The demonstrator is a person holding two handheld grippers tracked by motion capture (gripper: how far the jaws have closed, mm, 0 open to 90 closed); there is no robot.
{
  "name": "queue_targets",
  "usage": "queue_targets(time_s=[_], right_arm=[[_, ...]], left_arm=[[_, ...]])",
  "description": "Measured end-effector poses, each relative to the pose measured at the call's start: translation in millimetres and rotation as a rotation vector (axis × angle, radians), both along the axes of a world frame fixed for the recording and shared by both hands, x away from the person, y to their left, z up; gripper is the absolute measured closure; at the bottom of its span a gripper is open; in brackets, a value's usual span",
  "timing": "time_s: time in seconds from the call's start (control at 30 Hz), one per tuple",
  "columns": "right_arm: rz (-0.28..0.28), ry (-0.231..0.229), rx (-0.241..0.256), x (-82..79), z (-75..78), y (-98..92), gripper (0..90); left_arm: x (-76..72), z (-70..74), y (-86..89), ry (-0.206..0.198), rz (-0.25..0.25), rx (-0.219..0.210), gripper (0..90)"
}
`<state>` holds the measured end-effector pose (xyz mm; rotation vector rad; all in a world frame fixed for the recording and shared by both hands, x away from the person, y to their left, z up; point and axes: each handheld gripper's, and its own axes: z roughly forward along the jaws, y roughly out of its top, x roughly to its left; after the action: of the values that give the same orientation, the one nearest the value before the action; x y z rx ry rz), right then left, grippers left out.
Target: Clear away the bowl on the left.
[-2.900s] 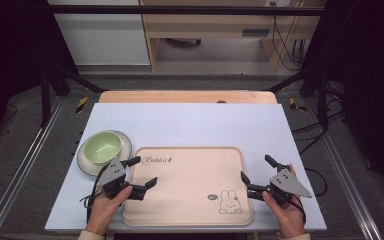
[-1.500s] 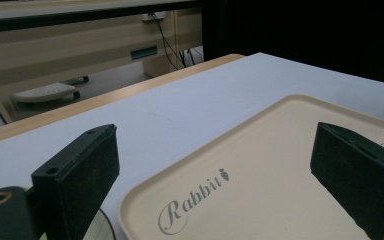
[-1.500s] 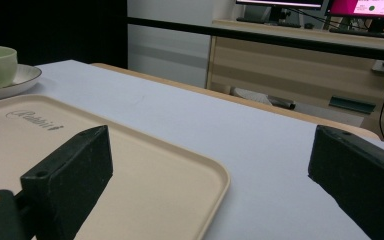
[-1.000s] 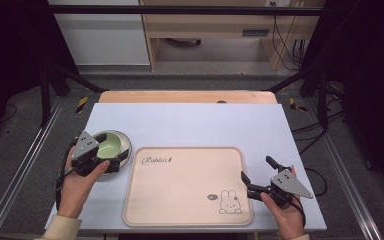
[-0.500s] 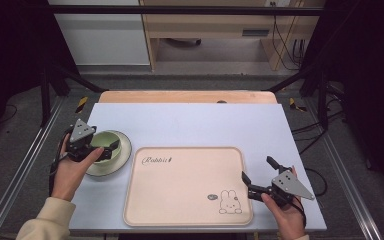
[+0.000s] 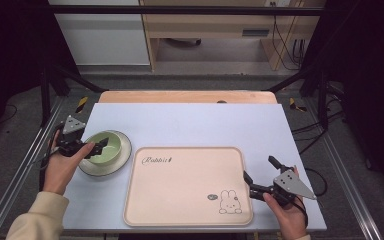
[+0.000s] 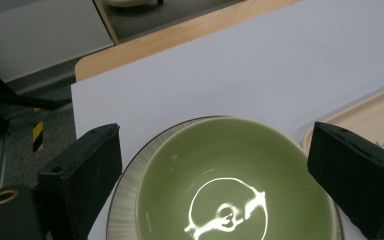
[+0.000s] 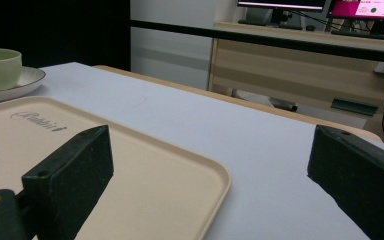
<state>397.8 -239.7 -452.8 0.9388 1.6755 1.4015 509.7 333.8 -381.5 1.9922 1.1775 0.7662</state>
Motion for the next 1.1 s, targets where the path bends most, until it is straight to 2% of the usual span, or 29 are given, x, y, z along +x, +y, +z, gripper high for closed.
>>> queue_targets(time_s=[0.2,0.23,0.37,0.63,0.77,0.83,1.0,1.1], right_arm=[[-0.005,0.007,-0.010,0.9,-1.7,1.2,3.2],[-0.008,0.005,-0.009,1.8,-1.8,1.5,3.2],[0.005,0.015,-0.007,1.8,-2.3,4.7,3.9],[0.010,0.010,-0.014,1.1,-2.3,6.1,4.8],[0.007,0.011,-0.013,1.3,-2.3,5.7,4.8],[0.011,0.011,-0.014,1.0,-2.2,6.1,4.8],[0.015,0.019,-0.021,1.8,-3.3,7.3,4.8],[0.015,0.020,-0.011,2.0,-3.5,6.5,4.8]], left_arm=[[2.7,-1.5,10.0,0.007,0.036,0.018,7.4],[3.9,-2.1,14.7,0.006,0.058,0.017,7.7],[5.2,-2.7,22.9,0.008,0.094,-0.029,8.6],[7.2,-1.8,37.0,0.040,0.150,-0.070,11.5],[10.2,-5.0,40.3,0.061,0.165,-0.068,16.3],[12.5,-8.0,40.7,0.076,0.162,-0.081,18.3],[18.0,-16.8,41.8,0.111,0.185,-0.054,25.2],[19.7,-25.5,42.8,0.137,0.201,-0.074,32.3]])
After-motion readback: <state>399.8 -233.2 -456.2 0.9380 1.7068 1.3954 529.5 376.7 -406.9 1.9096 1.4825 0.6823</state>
